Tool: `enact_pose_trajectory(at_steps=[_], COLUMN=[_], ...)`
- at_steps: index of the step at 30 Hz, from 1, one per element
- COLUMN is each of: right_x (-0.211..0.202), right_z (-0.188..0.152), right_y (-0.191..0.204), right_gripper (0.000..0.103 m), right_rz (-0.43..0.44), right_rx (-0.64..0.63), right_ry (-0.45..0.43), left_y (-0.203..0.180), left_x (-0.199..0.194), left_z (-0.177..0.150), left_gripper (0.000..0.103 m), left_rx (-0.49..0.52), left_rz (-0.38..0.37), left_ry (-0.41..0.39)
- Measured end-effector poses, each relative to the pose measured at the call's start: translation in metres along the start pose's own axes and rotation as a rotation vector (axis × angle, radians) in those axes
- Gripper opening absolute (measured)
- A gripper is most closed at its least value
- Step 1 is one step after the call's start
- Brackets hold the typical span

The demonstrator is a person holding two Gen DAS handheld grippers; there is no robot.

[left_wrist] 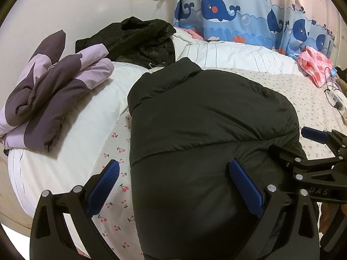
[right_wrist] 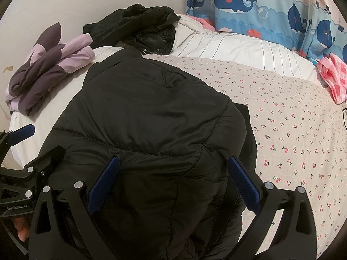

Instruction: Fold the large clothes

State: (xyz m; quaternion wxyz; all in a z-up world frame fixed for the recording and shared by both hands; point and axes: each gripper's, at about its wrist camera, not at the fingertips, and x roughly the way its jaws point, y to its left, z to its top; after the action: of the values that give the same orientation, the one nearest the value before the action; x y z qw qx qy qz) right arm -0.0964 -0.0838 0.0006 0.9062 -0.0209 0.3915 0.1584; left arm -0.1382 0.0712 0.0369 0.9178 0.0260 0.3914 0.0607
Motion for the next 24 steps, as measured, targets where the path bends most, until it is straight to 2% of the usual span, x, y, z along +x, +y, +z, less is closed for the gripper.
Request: enact_pose_trajectory(at_steps=[10,18,24], right_x=[-0.0001,0.0,0.0003], right_z=[0.0001,0.0001,0.0], right_y=[0.0001,0.0003,0.0002], right_gripper=[0.096,0.096,0.096], right_rz=[0.0,0.0,0.0], right_rx=[0.0,0.001,0.002], right_ry=[0.0,0.0,0.0], left_y=[-0.0008,0.0054,0.0038], left_x=[-0.0008,0.0057,0.0066], left_z=[-0.0008,-0.0016,-0.0035], left_gripper=[0.097,0.097,0.097], left_rx=[-0.006,-0.058,-0.058], left_rz=[-0.005,-0.058,-0.055], left_ry=[0.003,0.042,0.052])
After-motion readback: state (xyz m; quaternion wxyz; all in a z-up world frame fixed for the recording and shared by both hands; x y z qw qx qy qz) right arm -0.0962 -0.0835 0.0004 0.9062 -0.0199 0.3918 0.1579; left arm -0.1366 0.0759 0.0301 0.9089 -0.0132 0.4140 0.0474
